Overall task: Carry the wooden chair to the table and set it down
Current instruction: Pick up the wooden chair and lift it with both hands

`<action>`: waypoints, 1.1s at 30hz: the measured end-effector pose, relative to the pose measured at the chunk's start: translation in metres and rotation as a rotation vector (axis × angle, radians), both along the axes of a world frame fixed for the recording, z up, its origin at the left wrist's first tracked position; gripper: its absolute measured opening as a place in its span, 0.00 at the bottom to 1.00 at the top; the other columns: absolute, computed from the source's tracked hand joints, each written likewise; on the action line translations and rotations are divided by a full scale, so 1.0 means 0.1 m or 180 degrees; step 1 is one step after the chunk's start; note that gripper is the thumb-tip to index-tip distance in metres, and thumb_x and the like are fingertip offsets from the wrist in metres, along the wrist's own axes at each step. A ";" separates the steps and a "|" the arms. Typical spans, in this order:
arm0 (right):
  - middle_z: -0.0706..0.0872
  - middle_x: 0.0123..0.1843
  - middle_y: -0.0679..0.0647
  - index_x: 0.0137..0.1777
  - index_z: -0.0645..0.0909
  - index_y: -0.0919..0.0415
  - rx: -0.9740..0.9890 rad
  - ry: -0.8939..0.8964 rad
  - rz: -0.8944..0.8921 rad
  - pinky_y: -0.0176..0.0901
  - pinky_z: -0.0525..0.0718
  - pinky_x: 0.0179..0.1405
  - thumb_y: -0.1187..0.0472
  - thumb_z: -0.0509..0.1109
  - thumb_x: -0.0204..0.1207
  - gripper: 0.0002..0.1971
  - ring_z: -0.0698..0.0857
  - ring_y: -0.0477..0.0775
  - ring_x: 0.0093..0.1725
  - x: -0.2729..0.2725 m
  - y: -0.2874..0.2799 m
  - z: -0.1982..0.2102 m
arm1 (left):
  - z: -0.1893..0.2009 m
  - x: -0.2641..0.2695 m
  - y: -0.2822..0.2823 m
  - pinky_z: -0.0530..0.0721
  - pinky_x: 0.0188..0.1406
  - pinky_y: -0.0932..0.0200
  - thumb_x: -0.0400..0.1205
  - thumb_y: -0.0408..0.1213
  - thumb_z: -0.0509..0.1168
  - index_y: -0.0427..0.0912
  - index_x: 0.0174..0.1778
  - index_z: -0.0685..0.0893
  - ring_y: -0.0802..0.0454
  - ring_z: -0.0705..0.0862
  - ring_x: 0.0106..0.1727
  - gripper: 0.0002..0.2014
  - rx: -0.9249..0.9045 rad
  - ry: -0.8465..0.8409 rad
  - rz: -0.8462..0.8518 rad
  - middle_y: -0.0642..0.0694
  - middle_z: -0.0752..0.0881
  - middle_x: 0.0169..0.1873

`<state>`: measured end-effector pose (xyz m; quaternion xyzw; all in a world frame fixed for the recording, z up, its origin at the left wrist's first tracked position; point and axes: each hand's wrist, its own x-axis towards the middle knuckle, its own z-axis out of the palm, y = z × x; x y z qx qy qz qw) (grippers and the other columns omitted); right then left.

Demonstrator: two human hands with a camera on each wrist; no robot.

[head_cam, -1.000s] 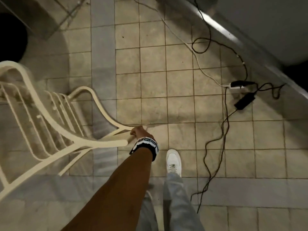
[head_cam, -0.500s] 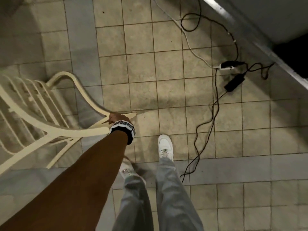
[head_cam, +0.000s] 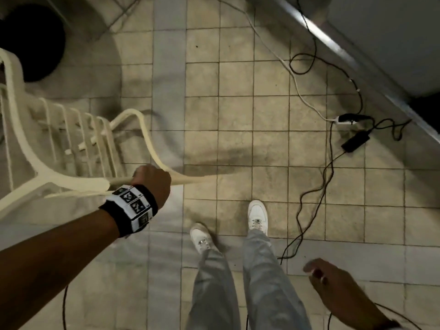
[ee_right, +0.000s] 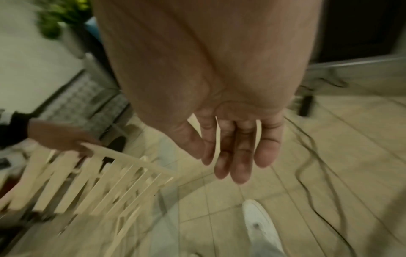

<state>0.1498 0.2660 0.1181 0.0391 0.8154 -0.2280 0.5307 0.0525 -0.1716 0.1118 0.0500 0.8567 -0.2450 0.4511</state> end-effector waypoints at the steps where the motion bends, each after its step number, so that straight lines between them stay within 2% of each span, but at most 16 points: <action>1: 0.86 0.46 0.41 0.50 0.78 0.39 -0.0061 0.0140 0.0260 0.28 0.77 0.36 0.59 0.67 0.83 0.10 0.84 0.39 0.40 -0.14 -0.19 -0.01 | 0.12 0.04 -0.09 0.82 0.58 0.51 0.83 0.41 0.54 0.48 0.64 0.81 0.44 0.85 0.60 0.16 0.0050 0.0020 0.0021 0.48 0.88 0.56; 3: 0.85 0.51 0.44 0.57 0.78 0.44 -0.0244 0.0285 0.0755 0.31 0.78 0.42 0.55 0.64 0.84 0.06 0.82 0.40 0.44 -0.37 -0.68 -0.16 | 0.38 0.13 -0.29 0.81 0.58 0.51 0.84 0.43 0.53 0.48 0.64 0.79 0.44 0.83 0.62 0.16 0.0097 0.0140 -0.0008 0.48 0.87 0.58; 5: 0.87 0.54 0.50 0.60 0.80 0.49 -0.0678 0.0560 0.1092 0.45 0.83 0.52 0.56 0.64 0.82 0.09 0.85 0.50 0.51 -0.54 -1.37 -0.37 | 0.60 0.22 -0.48 0.78 0.52 0.51 0.85 0.45 0.53 0.50 0.65 0.77 0.45 0.83 0.61 0.16 0.0119 0.0300 -0.0089 0.49 0.87 0.57; 6: 0.87 0.56 0.52 0.62 0.80 0.51 -0.0861 0.0683 0.1103 0.50 0.82 0.56 0.58 0.65 0.80 0.11 0.85 0.56 0.55 -0.61 -1.72 -0.50 | 0.68 0.26 -0.53 0.76 0.48 0.52 0.85 0.46 0.53 0.51 0.65 0.77 0.46 0.84 0.60 0.16 0.0137 0.0379 -0.0119 0.49 0.87 0.57; 10: 0.77 0.69 0.58 0.75 0.69 0.51 -0.1131 0.1176 0.1098 0.57 0.74 0.68 0.57 0.73 0.72 0.31 0.75 0.62 0.69 -0.88 -3.18 -1.04 | 0.83 0.39 -0.72 0.70 0.42 0.53 0.85 0.46 0.54 0.51 0.63 0.79 0.47 0.84 0.58 0.14 0.0183 0.0526 -0.0113 0.50 0.88 0.54; 12: 0.77 0.69 0.58 0.75 0.69 0.50 -0.0991 0.1246 0.1494 0.60 0.72 0.67 0.54 0.76 0.71 0.33 0.75 0.64 0.68 -0.97 -3.71 -1.24 | 0.85 0.44 -0.80 0.70 0.40 0.53 0.84 0.46 0.54 0.52 0.62 0.79 0.48 0.84 0.55 0.13 0.0233 0.0696 -0.0071 0.50 0.88 0.52; 15: 0.84 0.61 0.55 0.64 0.75 0.50 -0.0856 0.1123 0.1832 0.61 0.71 0.66 0.51 0.71 0.76 0.18 0.83 0.63 0.60 -1.03 -4.08 -1.44 | 0.90 0.54 -0.90 0.70 0.36 0.54 0.84 0.48 0.56 0.54 0.60 0.79 0.50 0.83 0.47 0.12 0.0340 0.0925 -0.0006 0.52 0.88 0.46; 16: 0.86 0.56 0.55 0.61 0.76 0.51 -0.0897 0.1234 0.1941 0.59 0.73 0.62 0.51 0.69 0.78 0.14 0.85 0.64 0.56 -1.04 -4.11 -1.49 | 0.93 0.57 -0.92 0.70 0.34 0.54 0.84 0.48 0.56 0.54 0.60 0.79 0.51 0.83 0.46 0.12 0.0375 0.0946 0.0009 0.53 0.88 0.45; 18: 0.86 0.48 0.59 0.58 0.75 0.53 -0.1042 0.1448 0.2080 0.54 0.75 0.48 0.52 0.68 0.79 0.11 0.85 0.66 0.48 -1.05 -4.06 -1.50 | 1.00 0.63 -0.96 0.72 0.33 0.55 0.84 0.49 0.55 0.54 0.61 0.78 0.52 0.82 0.45 0.13 0.0429 0.0926 0.0051 0.53 0.87 0.45; 21: 0.82 0.44 0.63 0.55 0.75 0.56 -0.1464 0.1757 0.1923 0.50 0.72 0.37 0.54 0.71 0.77 0.12 0.82 0.67 0.40 -1.14 -3.92 -1.27 | 1.30 0.66 -1.07 0.75 0.31 0.56 0.84 0.52 0.53 0.55 0.64 0.76 0.52 0.83 0.43 0.16 0.0526 0.1127 0.0036 0.54 0.87 0.44; 25: 0.82 0.40 0.65 0.53 0.77 0.61 -0.1773 0.2515 0.2035 0.52 0.71 0.34 0.61 0.71 0.74 0.10 0.78 0.67 0.40 -1.44 -3.76 -0.66 | 1.86 0.76 -1.11 0.72 0.29 0.56 0.84 0.54 0.50 0.53 0.65 0.75 0.51 0.84 0.43 0.18 0.0592 0.1517 0.0115 0.53 0.87 0.45; 27: 0.82 0.38 0.63 0.50 0.75 0.60 -0.1806 0.2799 0.2209 0.54 0.72 0.35 0.62 0.69 0.74 0.08 0.77 0.67 0.41 -1.56 -3.72 -0.30 | 2.11 0.94 -1.06 0.71 0.29 0.55 0.85 0.53 0.49 0.50 0.66 0.75 0.49 0.85 0.45 0.19 0.0633 0.1717 0.0203 0.51 0.88 0.47; 30: 0.83 0.39 0.61 0.51 0.75 0.58 -0.1791 0.3104 0.2505 0.56 0.73 0.41 0.60 0.68 0.73 0.09 0.78 0.66 0.42 -1.67 -3.68 0.19 | 2.37 1.31 -1.02 0.68 0.24 0.57 0.86 0.51 0.53 0.47 0.68 0.77 0.47 0.87 0.44 0.19 0.0814 0.2027 0.0505 0.50 0.90 0.45; 32: 0.85 0.41 0.59 0.54 0.75 0.56 -0.1667 0.3263 0.2755 0.58 0.73 0.46 0.58 0.66 0.73 0.10 0.80 0.65 0.44 -1.63 -3.67 0.50 | 2.45 1.60 -1.01 0.67 0.22 0.57 0.87 0.51 0.53 0.47 0.70 0.77 0.47 0.86 0.44 0.20 0.0936 0.2185 0.0768 0.51 0.89 0.44; 33: 0.85 0.41 0.59 0.54 0.75 0.56 -0.1585 0.3355 0.2873 0.59 0.73 0.47 0.58 0.66 0.73 0.11 0.80 0.65 0.45 -1.61 -3.68 0.62 | 2.44 1.72 -1.02 0.69 0.21 0.56 0.87 0.52 0.52 0.48 0.70 0.76 0.47 0.85 0.44 0.20 0.1011 0.2235 0.0891 0.52 0.88 0.43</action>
